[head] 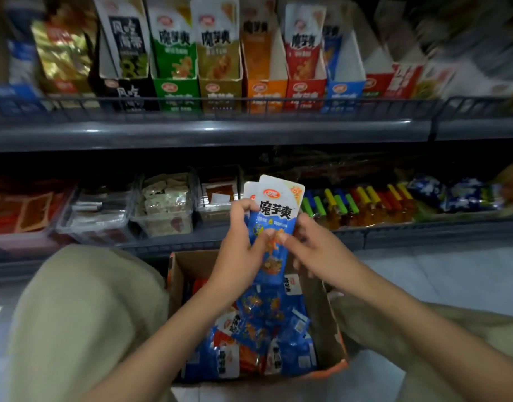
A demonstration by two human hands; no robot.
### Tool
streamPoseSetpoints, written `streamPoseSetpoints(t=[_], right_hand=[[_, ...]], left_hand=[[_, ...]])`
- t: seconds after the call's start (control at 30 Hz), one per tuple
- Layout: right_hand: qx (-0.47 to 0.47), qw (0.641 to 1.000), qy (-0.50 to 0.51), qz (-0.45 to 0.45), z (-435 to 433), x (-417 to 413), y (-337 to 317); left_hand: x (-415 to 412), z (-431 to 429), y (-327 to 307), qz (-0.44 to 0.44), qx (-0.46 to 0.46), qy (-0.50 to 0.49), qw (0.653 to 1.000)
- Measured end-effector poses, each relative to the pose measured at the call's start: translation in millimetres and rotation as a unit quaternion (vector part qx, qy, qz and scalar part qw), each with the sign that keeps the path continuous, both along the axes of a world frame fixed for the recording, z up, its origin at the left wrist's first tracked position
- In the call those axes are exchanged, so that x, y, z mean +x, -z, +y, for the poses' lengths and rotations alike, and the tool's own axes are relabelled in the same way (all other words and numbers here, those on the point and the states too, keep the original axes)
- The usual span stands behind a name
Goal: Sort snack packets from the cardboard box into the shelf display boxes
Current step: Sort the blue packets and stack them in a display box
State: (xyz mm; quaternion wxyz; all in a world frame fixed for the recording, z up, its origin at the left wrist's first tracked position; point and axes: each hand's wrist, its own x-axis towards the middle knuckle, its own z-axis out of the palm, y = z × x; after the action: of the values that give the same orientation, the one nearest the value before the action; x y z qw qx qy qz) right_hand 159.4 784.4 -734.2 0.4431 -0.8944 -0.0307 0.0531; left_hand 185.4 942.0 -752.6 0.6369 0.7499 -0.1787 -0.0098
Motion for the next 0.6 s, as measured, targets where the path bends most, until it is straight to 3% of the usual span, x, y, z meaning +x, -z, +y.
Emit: streamPoseSetpoints(t=[0.17, 0.23, 0.33, 0.43, 0.6], right_hand=[[0.206, 0.971, 0.093, -0.082, -20.7, 5.3, -41.8], [0.289, 0.951, 0.09, -0.069, -25.5, 5.4, -56.3], [0.448, 0.887, 0.112, 0.002, -36.6, 10.1, -73.9], [0.443, 0.891, 0.093, 0.037, -55.2, 26.9, -89.7], [0.317, 0.947, 0.037, -0.046, -66.5, 58.3, -133.4]], left_hand=[[-2.5, -24.5, -35.7, -0.076, 0.038, 0.1, 0.991], [-0.4, -32.4, -46.9, -0.097, 0.044, 0.112, 0.988], [5.7, -42.8, -67.1, -0.152, 0.093, 0.127, 0.976], [13.2, -52.0, -88.1, -0.199, 0.183, 0.114, 0.956], [51.3, -60.2, -126.1, -0.254, 0.153, 0.023, 0.955]])
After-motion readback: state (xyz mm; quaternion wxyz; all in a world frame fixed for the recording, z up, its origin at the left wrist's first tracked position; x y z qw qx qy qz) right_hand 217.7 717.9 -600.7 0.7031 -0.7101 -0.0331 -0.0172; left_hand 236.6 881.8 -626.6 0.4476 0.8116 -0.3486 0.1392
